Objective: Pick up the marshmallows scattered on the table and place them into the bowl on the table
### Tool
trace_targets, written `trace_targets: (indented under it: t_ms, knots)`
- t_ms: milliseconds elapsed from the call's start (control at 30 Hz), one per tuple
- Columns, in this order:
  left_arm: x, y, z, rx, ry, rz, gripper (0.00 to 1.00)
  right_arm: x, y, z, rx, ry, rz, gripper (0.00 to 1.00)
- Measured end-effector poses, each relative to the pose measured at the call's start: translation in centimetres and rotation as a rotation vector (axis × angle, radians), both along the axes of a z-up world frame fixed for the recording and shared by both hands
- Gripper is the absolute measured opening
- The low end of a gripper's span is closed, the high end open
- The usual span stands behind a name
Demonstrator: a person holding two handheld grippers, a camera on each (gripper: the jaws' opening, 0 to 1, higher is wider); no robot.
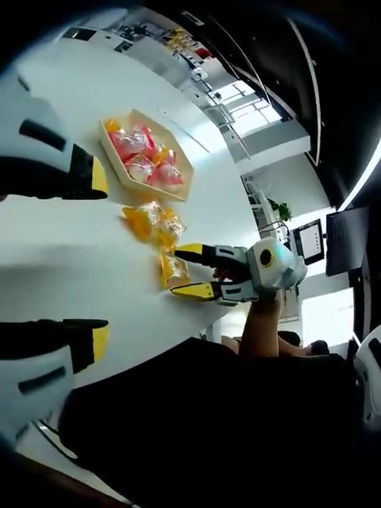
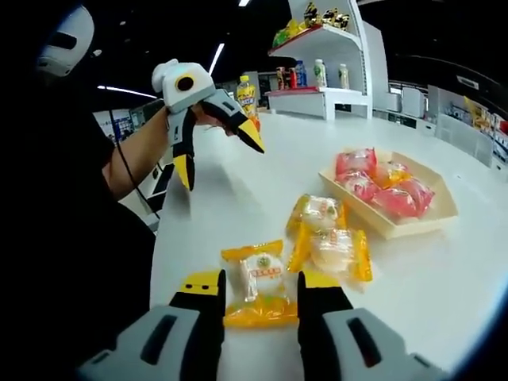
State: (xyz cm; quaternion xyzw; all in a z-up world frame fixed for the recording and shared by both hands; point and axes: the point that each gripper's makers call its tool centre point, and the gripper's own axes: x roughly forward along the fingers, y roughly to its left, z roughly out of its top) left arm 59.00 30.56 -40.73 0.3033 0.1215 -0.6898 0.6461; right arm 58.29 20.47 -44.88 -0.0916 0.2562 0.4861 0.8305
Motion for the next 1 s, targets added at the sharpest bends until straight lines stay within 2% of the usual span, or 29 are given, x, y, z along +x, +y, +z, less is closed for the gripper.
trace_targets:
  t_ms: [133, 200, 467, 1000]
  knots:
    - [-0.06, 0.18, -0.21, 0.010, 0.002, -0.002, 0.59, 0.02, 0.05, -0.16, -0.017, -0.037, 0.023, 0.33]
    - [-0.06, 0.18, -0.23, 0.012, 0.001, -0.001, 0.59, 0.15, -0.01, -0.27, -0.032, -0.062, 0.036, 0.29]
    - [-0.10, 0.13, -0.31, 0.014, 0.008, -0.001, 0.59, 0.15, -0.07, -0.25, -0.025, -0.052, 0.032, 0.22]
    - [-0.19, 0.17, -0.61, 0.028, 0.009, -0.004, 0.59, 0.03, -0.07, -0.21, -0.008, -0.030, 0.015, 0.22]
